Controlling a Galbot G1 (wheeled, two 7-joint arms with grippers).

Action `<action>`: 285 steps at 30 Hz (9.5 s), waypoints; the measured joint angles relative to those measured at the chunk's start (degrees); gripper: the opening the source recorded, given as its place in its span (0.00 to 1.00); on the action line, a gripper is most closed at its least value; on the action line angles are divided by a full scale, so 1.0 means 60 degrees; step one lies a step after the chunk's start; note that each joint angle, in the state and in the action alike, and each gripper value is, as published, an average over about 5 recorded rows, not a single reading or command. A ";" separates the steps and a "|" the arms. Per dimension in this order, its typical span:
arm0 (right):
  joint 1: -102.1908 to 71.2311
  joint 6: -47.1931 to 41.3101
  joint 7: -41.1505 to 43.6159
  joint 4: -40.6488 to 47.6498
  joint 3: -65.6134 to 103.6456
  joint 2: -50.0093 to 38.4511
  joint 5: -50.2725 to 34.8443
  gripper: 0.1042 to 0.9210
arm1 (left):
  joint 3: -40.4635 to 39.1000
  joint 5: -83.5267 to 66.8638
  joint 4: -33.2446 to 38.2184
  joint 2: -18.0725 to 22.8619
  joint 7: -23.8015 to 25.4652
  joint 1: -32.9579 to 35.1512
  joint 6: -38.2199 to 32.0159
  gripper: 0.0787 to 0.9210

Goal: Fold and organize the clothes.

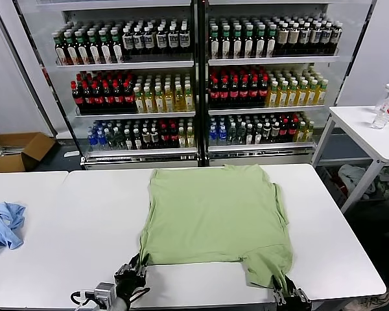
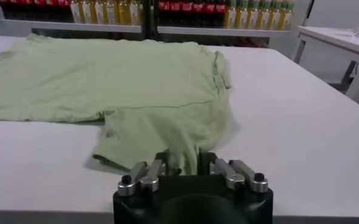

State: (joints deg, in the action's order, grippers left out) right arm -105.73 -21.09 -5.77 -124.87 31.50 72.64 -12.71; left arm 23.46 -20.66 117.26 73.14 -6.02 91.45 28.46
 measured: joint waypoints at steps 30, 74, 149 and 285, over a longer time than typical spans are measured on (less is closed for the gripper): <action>0.4554 0.0062 -0.0153 0.1507 -0.0614 -0.1727 -0.1467 0.00 | 0.0399 -0.3072 0.0268 -0.0505 0.0166 -0.1541 -0.0576 0.01; 0.6149 -0.0497 0.0070 0.4189 -0.1568 -0.2174 -0.1299 0.62 | -0.0442 -0.1793 -0.2653 -0.0090 -0.0541 -0.3624 -0.1007 0.61; 0.9242 -0.1673 -0.0508 0.4548 -0.2978 -0.2439 -0.3052 0.88 | 0.0228 -0.2491 -0.0865 -0.0818 -0.1353 -0.3255 -0.0616 0.88; 0.3171 -0.1823 -0.0787 0.0642 -0.0703 -0.2124 -0.1255 0.88 | -0.0392 0.0002 -0.0868 0.1495 -0.1550 -0.0440 -0.2900 0.11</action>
State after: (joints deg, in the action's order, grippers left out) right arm -86.71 -32.03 -10.49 -121.02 27.28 59.89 -20.24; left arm 21.11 -20.65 112.05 82.11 -15.32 88.81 11.06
